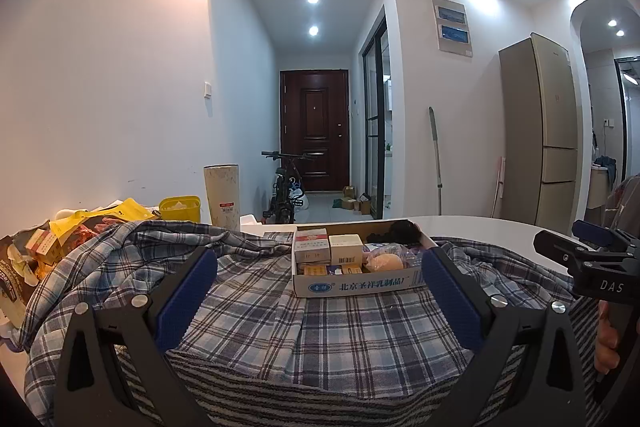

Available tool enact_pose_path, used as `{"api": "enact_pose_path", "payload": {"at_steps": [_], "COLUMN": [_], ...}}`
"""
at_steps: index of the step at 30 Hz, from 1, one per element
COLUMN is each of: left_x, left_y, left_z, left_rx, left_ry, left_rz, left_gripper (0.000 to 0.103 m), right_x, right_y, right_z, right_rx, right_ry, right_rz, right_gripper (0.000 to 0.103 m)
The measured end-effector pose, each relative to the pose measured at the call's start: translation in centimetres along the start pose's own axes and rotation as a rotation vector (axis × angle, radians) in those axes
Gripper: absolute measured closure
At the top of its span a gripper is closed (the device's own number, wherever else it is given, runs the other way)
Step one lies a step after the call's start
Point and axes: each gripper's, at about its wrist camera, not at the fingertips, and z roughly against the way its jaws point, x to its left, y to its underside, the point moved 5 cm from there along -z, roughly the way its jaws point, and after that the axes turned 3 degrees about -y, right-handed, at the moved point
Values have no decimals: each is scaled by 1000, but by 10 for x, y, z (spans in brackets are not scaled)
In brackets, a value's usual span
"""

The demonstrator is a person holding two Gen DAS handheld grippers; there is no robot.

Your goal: Organize objects

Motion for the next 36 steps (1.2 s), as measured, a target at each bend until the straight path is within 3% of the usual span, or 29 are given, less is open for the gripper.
{"api": "enact_pose_path", "payload": {"at_steps": [36], "left_x": [1], "left_y": [3], "left_z": [-2], "left_rx": [7], "left_ry": [-1], "left_rz": [0], "left_gripper": [0], "right_x": [2], "right_y": [2], "right_z": [-1], "right_rx": [6], "right_ry": [-4], "right_rz": [-7], "right_gripper": [0]}}
